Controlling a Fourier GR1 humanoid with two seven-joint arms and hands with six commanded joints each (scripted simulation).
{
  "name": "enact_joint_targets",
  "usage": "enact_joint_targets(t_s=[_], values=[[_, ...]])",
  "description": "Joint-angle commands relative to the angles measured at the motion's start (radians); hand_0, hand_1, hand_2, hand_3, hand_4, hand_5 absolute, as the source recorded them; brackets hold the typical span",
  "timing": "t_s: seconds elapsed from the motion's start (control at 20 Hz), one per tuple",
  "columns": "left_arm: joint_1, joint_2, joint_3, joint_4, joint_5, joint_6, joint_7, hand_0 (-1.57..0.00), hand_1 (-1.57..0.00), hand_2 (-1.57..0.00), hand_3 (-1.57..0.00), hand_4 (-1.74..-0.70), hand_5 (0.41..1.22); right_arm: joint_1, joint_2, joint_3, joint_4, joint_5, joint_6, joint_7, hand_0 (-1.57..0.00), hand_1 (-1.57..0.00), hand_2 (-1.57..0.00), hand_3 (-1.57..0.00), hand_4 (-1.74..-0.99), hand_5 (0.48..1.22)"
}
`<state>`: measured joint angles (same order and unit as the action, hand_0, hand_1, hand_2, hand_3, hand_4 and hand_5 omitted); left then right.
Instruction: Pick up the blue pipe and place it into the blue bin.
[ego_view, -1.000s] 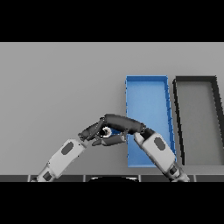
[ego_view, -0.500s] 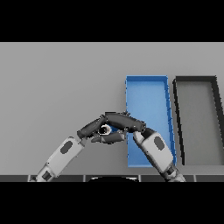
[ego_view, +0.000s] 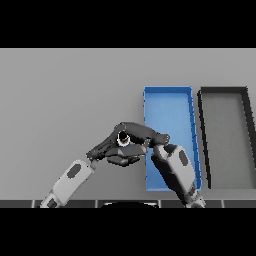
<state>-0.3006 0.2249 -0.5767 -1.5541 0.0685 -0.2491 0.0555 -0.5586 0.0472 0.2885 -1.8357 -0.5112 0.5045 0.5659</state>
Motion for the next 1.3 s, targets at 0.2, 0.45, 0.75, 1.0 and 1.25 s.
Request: enact_joint_targets(t_s=[0.2,0.45,0.75,1.0,1.25], values=[[-0.001,-0.008,-0.005,-0.009,0.004,0.002,0.030,0.00,0.00,0.00,0.00,-0.87,0.509,-0.167,-0.121,-0.024,0.001,-0.181,-0.163,0.041,-1.57,-1.57,-1.57,-1.57,-1.492,1.221],[-0.001,-0.002,-0.005,-0.011,0.005,-0.008,0.012,0.00,0.00,0.00,0.00,-0.87,0.485,-0.401,-0.194,-0.137,0.089,-0.206,-0.192,-0.018,-1.57,-1.57,-1.57,-1.57,-1.496,1.221],[0.011,0.005,-0.010,-0.039,-0.001,0.006,0.040,0.00,0.00,0.00,0.00,-0.84,0.481,-0.492,-0.293,-0.273,0.266,-0.071,-0.257,-0.065,-1.57,-1.57,-1.57,-1.57,-1.498,1.221],[0.016,0.026,0.003,-0.040,-0.016,0.018,0.036,0.00,0.00,0.00,0.00,-0.83,0.465,-0.418,-0.357,-0.379,0.428,-0.003,-0.263,-0.033,-1.57,-1.57,-1.57,-1.57,-1.499,1.221],[0.025,0.033,0.001,-0.041,-0.024,0.017,0.025,0.00,0.00,0.00,0.00,-0.83,0.463,-0.250,-0.358,-0.411,0.456,0.068,-0.279,0.001,-1.57,-1.57,-1.57,-1.57,-1.499,1.221]])
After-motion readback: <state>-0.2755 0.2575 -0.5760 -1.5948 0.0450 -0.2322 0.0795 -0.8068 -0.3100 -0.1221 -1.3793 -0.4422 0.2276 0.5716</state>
